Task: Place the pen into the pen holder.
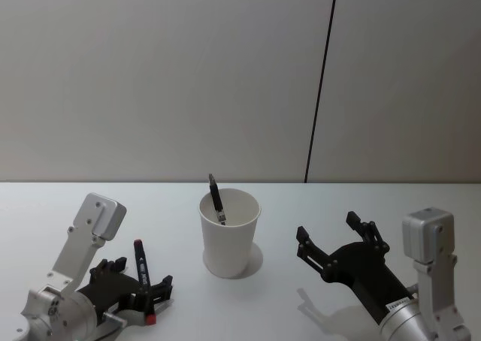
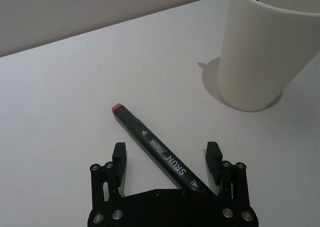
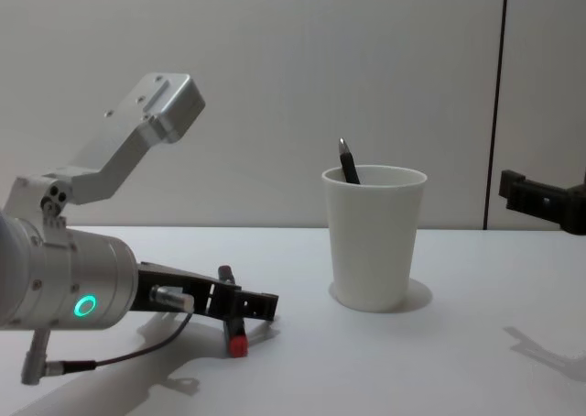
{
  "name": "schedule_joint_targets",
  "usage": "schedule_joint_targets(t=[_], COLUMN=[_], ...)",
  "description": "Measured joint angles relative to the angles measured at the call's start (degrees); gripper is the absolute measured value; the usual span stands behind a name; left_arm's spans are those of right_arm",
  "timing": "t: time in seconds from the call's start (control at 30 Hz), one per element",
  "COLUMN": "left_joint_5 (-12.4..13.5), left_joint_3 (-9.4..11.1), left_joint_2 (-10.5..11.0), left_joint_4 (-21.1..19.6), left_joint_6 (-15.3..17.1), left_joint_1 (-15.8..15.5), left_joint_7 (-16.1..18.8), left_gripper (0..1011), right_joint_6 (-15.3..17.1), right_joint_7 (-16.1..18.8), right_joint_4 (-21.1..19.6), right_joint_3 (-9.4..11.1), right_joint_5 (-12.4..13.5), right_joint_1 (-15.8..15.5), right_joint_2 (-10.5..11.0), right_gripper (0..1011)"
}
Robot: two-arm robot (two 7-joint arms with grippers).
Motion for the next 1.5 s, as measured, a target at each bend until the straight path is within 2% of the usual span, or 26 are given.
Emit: schedule_joint_targets(t=[0.67,0.77,0.97,1.0,1.27,1.3,1.37,1.4,1.5], left_joint_5=[0.35,0.38,0.40,0.41,0.43,0.43,0.43,0.43,0.43], left_joint_3=[-0.54,-0.59,-0.65,-0.65,-0.71,-0.71,-0.73,-0.74,-0.74], left_joint_2=[-1.02,-1.12,-1.22,-1.26,-1.31,-1.31,-1.31,-1.31,-1.31], left_joint_4=[0.15,0.17,0.19,0.19,0.19,0.19,0.19,0.19,0.19], left_joint_6=[1.54,1.67,1.76,1.78,1.88,1.88,1.91,1.93,1.94], left_joint_1=[-0.03,-0.02,0.01,0.02,0.03,0.03,0.03,0.03,0.03], left_joint_7=[0.14,0.14,0.14,0.14,0.14,0.14,0.14,0.14,0.15], left_gripper=[1002,975,832,769,558,501,452,388,302], right_joint_6=[0.00,0.00,0.00,0.00,0.00,0.00,0.00,0.00,0.00], right_joint_7=[0.00,0.00,0.00,0.00,0.00,0.00,0.00,0.00,0.00], right_joint_4=[0.00,0.00,0.00,0.00,0.00,0.00,0.00,0.00,0.00], right_joint_3=[0.00,0.00,0.00,0.00,0.00,0.00,0.00,0.00,0.00], right_joint_5=[0.00,0.00,0.00,0.00,0.00,0.00,0.00,0.00,0.00], right_joint_1=[0.00,0.00,0.00,0.00,0.00,0.00,0.00,0.00,0.00], right_joint_2=[0.00,0.00,0.00,0.00,0.00,0.00,0.00,0.00,0.00], right_gripper=[1001,1001,1001,1001,1001,1001,1001,1001,1001])
